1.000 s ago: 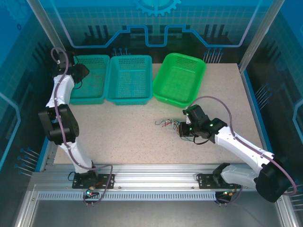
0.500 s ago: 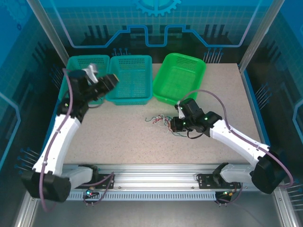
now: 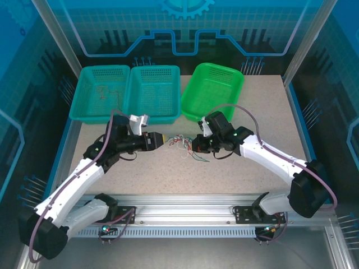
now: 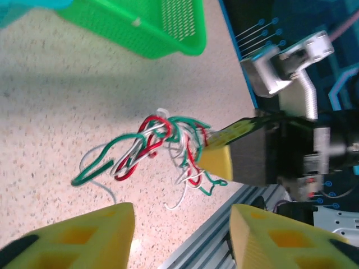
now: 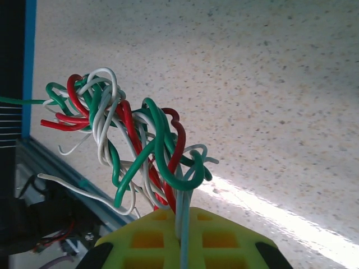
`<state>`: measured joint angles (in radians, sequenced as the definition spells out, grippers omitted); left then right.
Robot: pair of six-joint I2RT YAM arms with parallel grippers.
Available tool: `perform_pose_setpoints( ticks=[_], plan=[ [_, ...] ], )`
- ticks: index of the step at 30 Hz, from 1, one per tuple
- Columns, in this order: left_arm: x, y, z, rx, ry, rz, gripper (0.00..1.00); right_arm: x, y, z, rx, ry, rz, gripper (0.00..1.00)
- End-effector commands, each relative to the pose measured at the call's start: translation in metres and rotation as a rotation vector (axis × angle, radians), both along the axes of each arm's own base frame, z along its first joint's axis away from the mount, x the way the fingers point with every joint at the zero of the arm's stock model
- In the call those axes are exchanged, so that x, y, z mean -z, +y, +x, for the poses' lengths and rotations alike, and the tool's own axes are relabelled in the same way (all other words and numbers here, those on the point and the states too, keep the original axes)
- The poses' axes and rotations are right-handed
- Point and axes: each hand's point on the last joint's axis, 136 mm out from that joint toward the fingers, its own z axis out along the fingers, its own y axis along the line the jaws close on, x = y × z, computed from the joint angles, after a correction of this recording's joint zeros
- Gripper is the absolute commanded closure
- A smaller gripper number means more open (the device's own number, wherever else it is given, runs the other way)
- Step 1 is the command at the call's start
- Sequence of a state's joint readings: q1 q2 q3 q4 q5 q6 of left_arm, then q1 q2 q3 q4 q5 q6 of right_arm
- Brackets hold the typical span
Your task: Untangle the cables
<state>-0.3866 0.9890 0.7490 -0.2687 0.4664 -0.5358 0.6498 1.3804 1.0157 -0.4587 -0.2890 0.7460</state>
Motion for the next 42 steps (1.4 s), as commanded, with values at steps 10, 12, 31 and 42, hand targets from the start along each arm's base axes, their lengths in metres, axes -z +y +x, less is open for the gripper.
perform_pose_setpoints(
  ticks=[10, 12, 31, 42],
  plan=[
    [0.012, -0.016, 0.045, -0.114, 0.026, -0.145, 0.47, -0.025, 0.046, -0.021, -0.145, 0.032, 0.13, 0.97],
    [0.01, -0.015, 0.049, -0.14, 0.025, -0.16, 0.77, -0.019, 0.052, -0.024, -0.17, 0.047, 0.126, 0.97],
    [0.022, -0.011, 0.049, -0.114, -0.014, -0.108, 1.0, 0.024, 0.004, -0.037, -0.077, -0.024, 0.028, 0.62],
    [0.075, -0.009, 0.041, -0.128, 0.105, 0.036, 1.0, -0.002, 0.026, -0.022, -0.172, -0.246, 0.002, 0.59]
  ],
)
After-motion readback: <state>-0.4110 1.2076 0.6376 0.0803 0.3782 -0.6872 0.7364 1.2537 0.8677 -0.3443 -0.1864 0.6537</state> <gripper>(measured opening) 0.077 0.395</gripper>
